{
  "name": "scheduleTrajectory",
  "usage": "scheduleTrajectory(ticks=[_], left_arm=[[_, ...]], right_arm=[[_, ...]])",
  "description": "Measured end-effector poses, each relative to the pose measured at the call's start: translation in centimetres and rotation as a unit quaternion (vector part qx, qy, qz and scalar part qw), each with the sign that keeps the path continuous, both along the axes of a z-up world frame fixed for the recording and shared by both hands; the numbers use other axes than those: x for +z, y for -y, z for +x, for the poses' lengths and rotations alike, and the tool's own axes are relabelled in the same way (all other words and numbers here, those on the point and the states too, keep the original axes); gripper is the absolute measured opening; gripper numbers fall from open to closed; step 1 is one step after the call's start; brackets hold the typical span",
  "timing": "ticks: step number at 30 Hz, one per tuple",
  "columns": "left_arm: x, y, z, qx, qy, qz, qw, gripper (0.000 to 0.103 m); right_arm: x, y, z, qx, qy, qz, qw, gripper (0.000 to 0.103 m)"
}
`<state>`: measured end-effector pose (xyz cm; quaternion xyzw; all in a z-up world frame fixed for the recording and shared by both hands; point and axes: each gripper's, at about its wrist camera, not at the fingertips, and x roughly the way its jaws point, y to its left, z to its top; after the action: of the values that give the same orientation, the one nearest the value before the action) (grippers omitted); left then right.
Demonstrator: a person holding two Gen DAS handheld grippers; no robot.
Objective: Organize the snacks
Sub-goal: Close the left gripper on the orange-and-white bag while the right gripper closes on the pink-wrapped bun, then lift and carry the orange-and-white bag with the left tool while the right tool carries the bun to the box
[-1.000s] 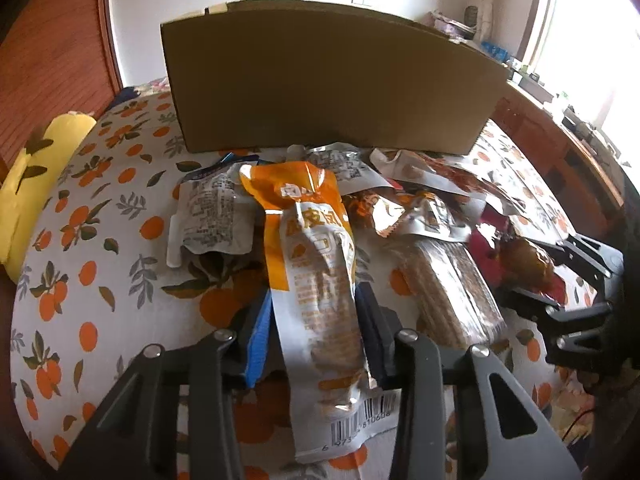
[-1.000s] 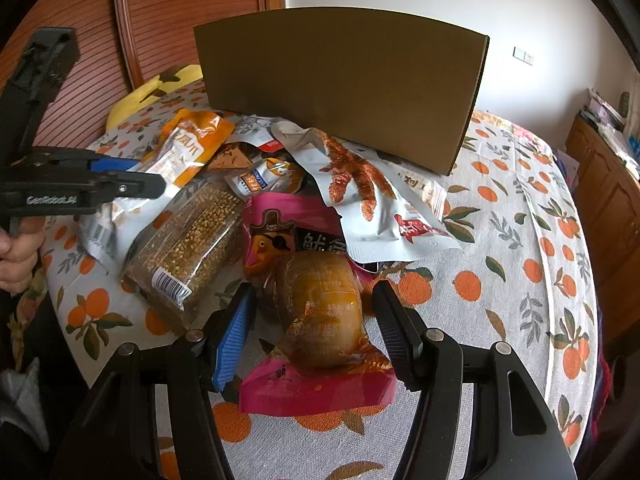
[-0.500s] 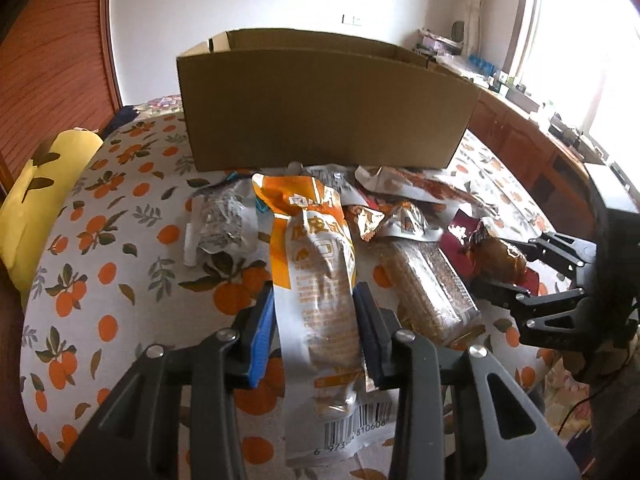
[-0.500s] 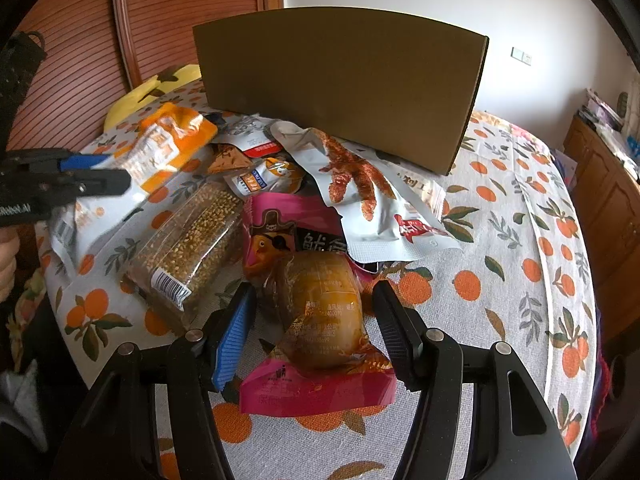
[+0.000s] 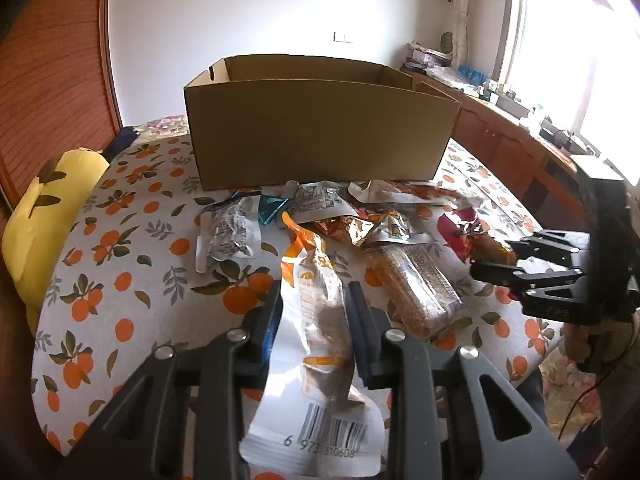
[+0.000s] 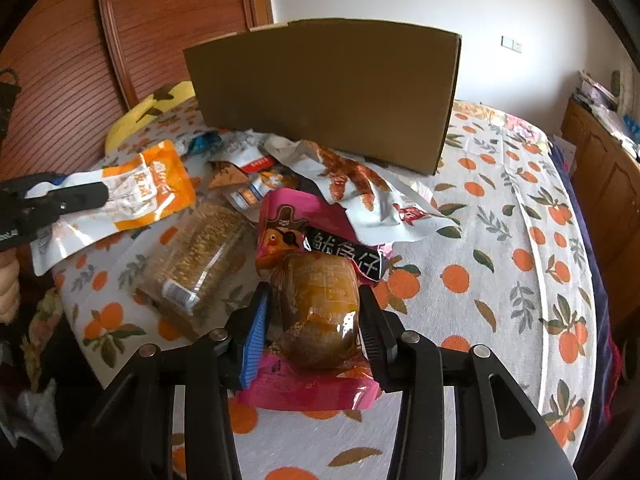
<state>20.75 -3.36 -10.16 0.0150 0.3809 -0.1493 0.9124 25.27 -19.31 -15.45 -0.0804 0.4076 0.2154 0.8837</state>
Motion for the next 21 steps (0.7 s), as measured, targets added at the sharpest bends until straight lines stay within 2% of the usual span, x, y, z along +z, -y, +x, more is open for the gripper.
scheduleTrajectory(ticks=[5, 14, 21], left_arm=[[-0.8, 0.0, 0.4, -0.006, -0.014, -0.002, 0.9999, 0.027], [0.2, 0.2, -0.7, -0.014, 0.005, -0.004, 0.9999, 0.025], [2.0, -0.1, -1.4, -0.013, 0.023, -0.018, 0.9995, 0.025]], right_arm=[[0.9, -1.0, -0.8, 0.006, 0.01, -0.012, 1.0, 0.043], [3.1, -2.3, -2.2, 0.02, 0.037, -0.002, 0.999, 0.043], [3.5, -2.4, -2.5, 0.02, 0.044, 0.007, 0.999, 0.043]])
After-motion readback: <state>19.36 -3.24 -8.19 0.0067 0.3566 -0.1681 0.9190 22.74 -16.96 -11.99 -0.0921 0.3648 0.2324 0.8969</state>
